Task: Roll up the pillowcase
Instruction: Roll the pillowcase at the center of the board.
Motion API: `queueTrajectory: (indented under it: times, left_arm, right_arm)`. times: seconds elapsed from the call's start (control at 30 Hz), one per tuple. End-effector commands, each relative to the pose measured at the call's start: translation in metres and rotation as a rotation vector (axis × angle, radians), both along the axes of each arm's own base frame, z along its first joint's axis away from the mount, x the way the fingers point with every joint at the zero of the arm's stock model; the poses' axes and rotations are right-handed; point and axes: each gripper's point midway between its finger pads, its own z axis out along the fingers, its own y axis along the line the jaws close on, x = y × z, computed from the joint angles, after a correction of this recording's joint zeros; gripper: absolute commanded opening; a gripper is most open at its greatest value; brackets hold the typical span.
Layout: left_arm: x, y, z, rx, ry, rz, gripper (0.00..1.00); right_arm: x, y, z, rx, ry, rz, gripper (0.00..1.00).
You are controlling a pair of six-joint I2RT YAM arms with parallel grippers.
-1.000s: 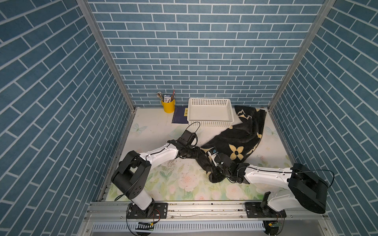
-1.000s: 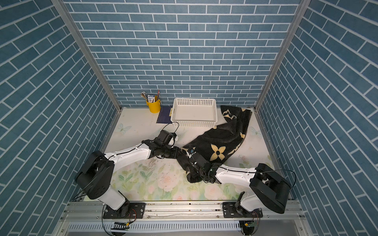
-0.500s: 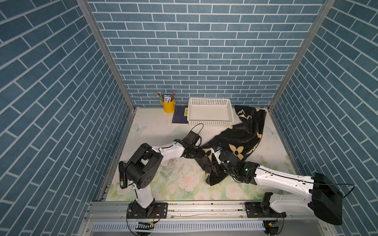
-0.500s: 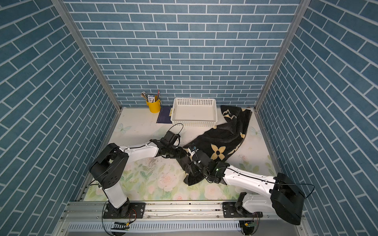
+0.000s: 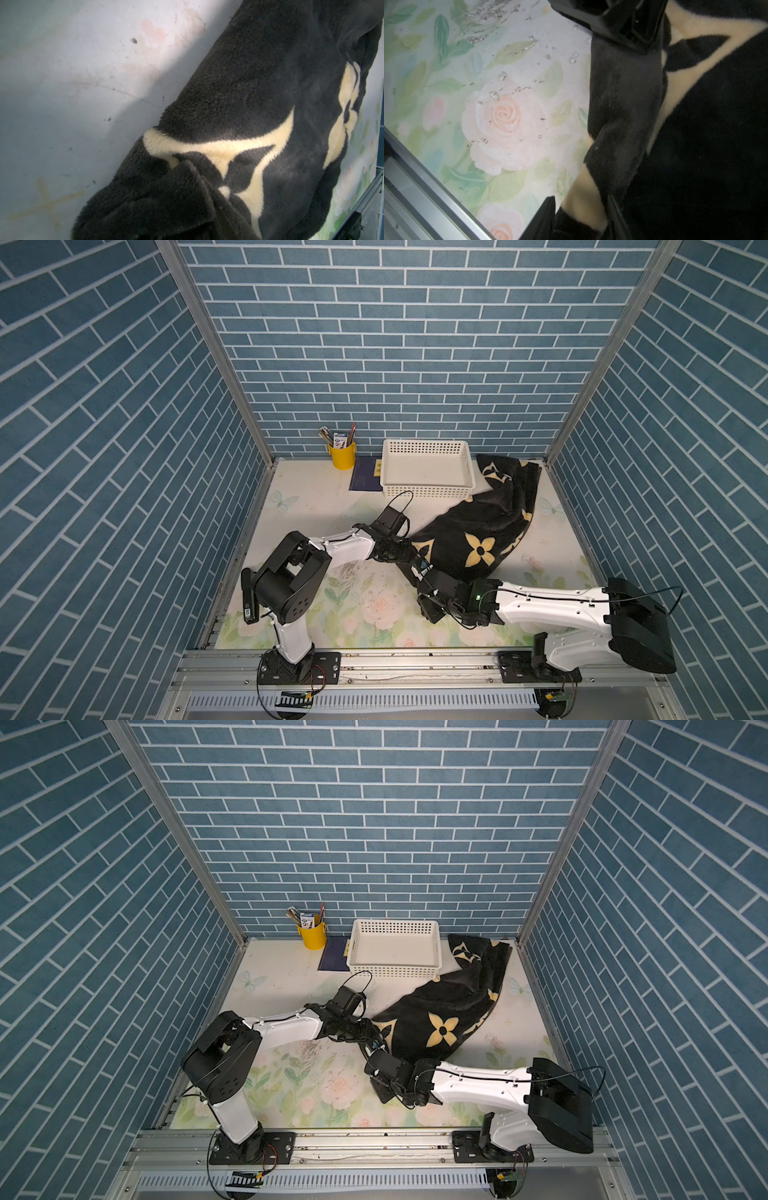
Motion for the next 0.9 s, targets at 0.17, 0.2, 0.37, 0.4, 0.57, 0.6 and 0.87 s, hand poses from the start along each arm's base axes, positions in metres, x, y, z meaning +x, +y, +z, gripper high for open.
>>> queueTrajectory:
  times: [0.17, 0.2, 0.37, 0.4, 0.57, 0.6, 0.87]
  left_arm:
    - [0.001, -0.005, 0.0, 0.0, -0.003, -0.01, 0.37]
    - [0.001, -0.006, 0.001, -0.002, -0.004, -0.01, 0.37]
    - [0.001, -0.006, 0.0, -0.001, -0.004, -0.012, 0.38]
    - [0.001, -0.006, -0.001, -0.001, -0.002, -0.012, 0.38]
    - [0.001, -0.006, 0.0, -0.001, -0.005, -0.013, 0.38]
    - [0.001, -0.006, -0.001, 0.0, -0.004, -0.013, 0.38]
    - [0.003, -0.007, 0.006, -0.007, -0.015, -0.012, 0.38]
  right_arm:
    - [0.01, -0.03, -0.012, -0.088, 0.02, -0.1, 0.31]
    - [0.01, -0.031, -0.012, -0.088, 0.025, -0.102, 0.38]
    - [0.006, -0.024, -0.015, -0.034, 0.083, -0.101, 0.49]
    - [0.004, -0.02, -0.016, -0.011, 0.102, -0.097, 0.44]
    - [-0.002, -0.005, -0.017, 0.095, 0.165, -0.097, 0.22]
    - [-0.001, -0.005, -0.017, 0.112, 0.172, -0.103, 0.14]
    - [0.016, -0.03, -0.008, 0.091, 0.138, -0.169, 0.0]
